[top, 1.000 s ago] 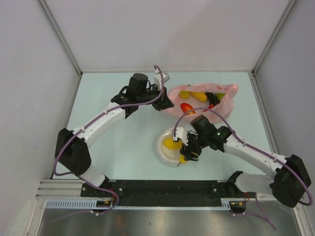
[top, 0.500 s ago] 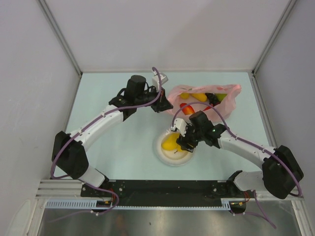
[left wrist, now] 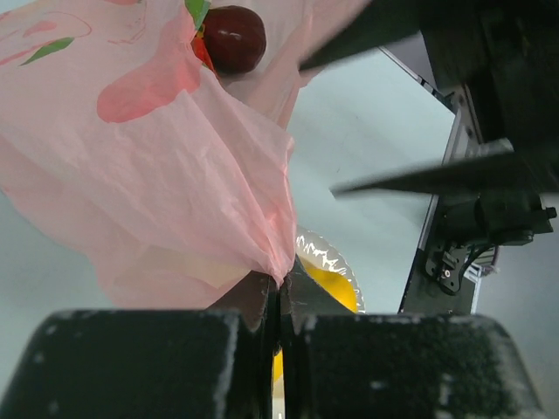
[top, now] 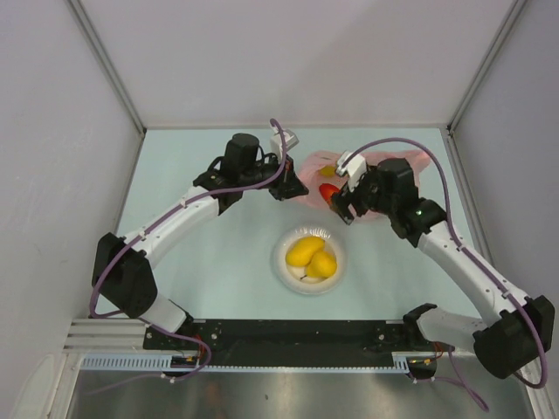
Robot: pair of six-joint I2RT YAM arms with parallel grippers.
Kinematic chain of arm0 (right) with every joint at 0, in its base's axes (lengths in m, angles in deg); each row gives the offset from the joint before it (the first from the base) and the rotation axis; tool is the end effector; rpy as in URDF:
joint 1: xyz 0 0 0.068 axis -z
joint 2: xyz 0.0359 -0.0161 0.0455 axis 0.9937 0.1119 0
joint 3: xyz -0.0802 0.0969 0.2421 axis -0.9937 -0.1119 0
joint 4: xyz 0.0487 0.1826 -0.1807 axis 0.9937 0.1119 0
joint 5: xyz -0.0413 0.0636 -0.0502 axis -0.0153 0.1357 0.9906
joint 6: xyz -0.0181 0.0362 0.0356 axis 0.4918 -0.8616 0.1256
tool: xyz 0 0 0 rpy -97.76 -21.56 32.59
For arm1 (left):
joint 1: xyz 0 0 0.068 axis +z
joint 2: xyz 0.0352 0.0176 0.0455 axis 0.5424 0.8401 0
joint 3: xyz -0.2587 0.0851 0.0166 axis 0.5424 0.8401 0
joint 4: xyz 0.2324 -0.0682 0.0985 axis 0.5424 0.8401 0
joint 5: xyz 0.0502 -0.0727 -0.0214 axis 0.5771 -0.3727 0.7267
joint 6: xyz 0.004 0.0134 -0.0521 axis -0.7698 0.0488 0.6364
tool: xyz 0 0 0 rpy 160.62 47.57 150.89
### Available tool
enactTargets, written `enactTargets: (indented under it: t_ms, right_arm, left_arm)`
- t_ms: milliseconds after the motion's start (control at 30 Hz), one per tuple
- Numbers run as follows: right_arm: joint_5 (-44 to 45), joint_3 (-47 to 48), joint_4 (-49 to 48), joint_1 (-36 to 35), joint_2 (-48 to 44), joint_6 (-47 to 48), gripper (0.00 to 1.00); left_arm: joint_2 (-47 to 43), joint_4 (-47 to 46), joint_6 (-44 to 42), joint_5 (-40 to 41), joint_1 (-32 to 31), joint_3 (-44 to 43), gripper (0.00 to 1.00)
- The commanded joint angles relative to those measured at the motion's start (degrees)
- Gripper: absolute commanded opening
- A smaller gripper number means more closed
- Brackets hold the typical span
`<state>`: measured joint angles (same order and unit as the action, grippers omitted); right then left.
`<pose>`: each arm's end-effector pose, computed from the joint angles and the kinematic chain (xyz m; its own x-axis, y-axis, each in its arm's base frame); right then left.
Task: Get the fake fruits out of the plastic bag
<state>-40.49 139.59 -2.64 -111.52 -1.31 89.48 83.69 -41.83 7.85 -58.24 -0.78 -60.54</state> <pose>0.2200 0.1287 0.3306 -0.1059 -0.5010 -0.8590 -0.7929 0.5638 -0.2311 0.2824 -0.2131 0.3335 -0.5061 0.1587 -0.8478 0.8142 0.4121 -0.4089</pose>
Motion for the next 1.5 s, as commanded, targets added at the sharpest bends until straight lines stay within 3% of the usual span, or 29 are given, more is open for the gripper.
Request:
enactTargets:
  t_ms: [0,100,200,500,600,667,767,1033,1200,1267,1333,1467]
  right_arm:
    - [4.5,1.0,-9.5,6.1,5.7,-4.5,0.72]
    - [7.1,2.2,-14.9,8.3,12.9,-3.7,0.6]
    - [9.2,3.1,-21.0,9.7,19.7,-2.3,0.56]
    - [7.5,11.4,-29.5,13.7,36.3,-2.3,0.55]
    - [4.3,16.4,-29.8,14.0,41.2,-4.4,0.61]
    - [-0.1,19.5,-28.3,14.0,44.4,-7.2,0.71]
    - [-3.1,25.5,-27.0,13.3,50.4,-10.5,0.79]
    - [-4.8,37.1,-25.6,12.2,61.9,-15.6,0.84]
    - [-0.4,38.1,-24.1,12.9,58.7,-18.2,0.84]
    - [-1.2,37.2,-18.8,13.4,56.0,-17.0,0.83]
    - [-3.2,34.4,-12.9,13.6,52.1,-13.2,0.82]
    - [-8.0,24.7,-11.4,13.7,44.4,-6.7,0.81]
  left_arm:
    - [-1.0,-0.3,0.7,-2.3,0.2,-0.5,0.0]
    - [-1.3,0.4,0.7,-3.0,0.4,-0.9,0.0]
    - [-1.4,0.8,0.5,-4.2,0.5,-1.8,0.0]
    - [0.7,5.3,-5.0,-6.5,0.5,-5.3,0.0]
    - [2.0,6.3,-5.6,-7.5,0.4,-5.7,0.0]
    - [3.0,6.8,-5.8,-8.3,0.6,-6.8,0.0]
    - [5.8,9.0,-7.3,-10.6,0.8,-9.9,0.0]
    - [11.9,13.5,-8.2,-12.4,1.1,-17.2,0.0]
    - [12.2,15.5,-9.7,-9.7,1.5,-19.5,0.0]
    - [11.8,15.8,-9.9,-8.7,1.6,-19.0,0.0]
    - [11.8,15.7,-9.9,-8.8,1.7,-18.5,0.0]
    - [11.7,14.8,-9.5,-9.0,2.1,-18.0,0.0]
